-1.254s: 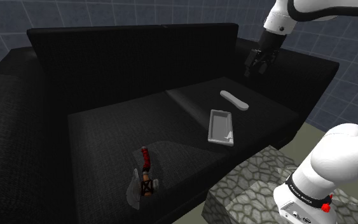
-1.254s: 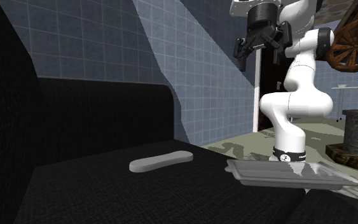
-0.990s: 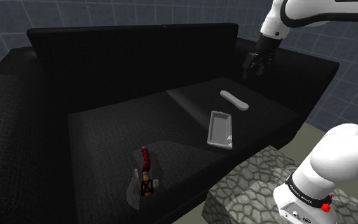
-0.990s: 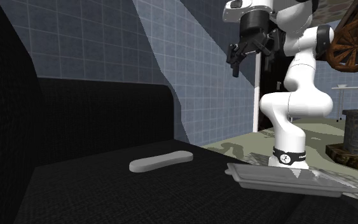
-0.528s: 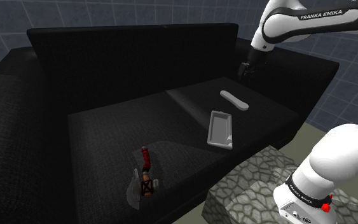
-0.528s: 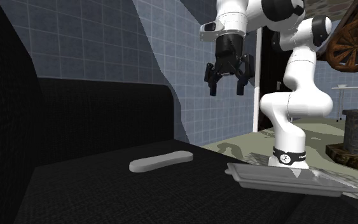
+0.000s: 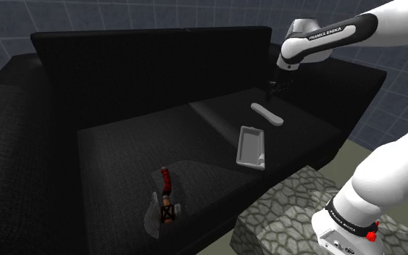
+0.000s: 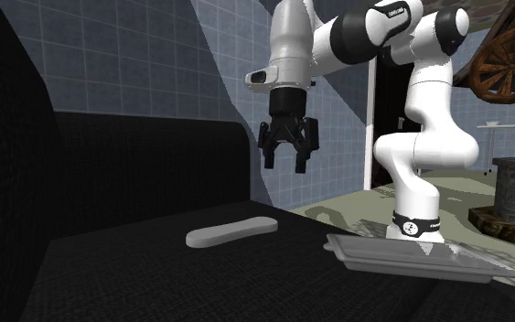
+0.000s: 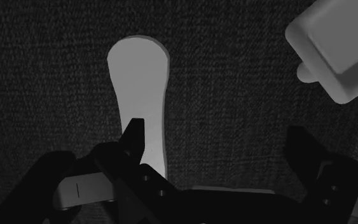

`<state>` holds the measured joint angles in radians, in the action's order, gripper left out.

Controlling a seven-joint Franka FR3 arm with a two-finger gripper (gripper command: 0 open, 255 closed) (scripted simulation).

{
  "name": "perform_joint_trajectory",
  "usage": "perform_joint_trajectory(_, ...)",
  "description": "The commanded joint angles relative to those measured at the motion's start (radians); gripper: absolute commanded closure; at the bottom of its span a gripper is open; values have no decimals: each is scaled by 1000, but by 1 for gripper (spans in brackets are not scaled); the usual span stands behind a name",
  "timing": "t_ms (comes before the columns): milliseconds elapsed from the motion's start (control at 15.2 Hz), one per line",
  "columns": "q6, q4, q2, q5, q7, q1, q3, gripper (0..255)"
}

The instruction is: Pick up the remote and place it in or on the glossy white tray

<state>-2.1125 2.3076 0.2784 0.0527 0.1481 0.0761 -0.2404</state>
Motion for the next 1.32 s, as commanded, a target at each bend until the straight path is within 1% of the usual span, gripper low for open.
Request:
perform_joint_trajectory(0,-45,-19,-70,-8,28,4,-20,0)
perform_joint_trajectory(264,-111,-85,-217,-43,92,14,-55,0)
perform_joint_trajectory(528,-160,-171,-370,-93,159,35,-75,0)
perform_joint_trajectory(594,-160,-171,-371,-93,159,36,-74,0)
perform_joint_trajectory(1056,-253,-141,-437,-124,181,41,-69,0)
perform_joint_trajectory(1254,-253,-141,-437,-124,181,41,-69,0)
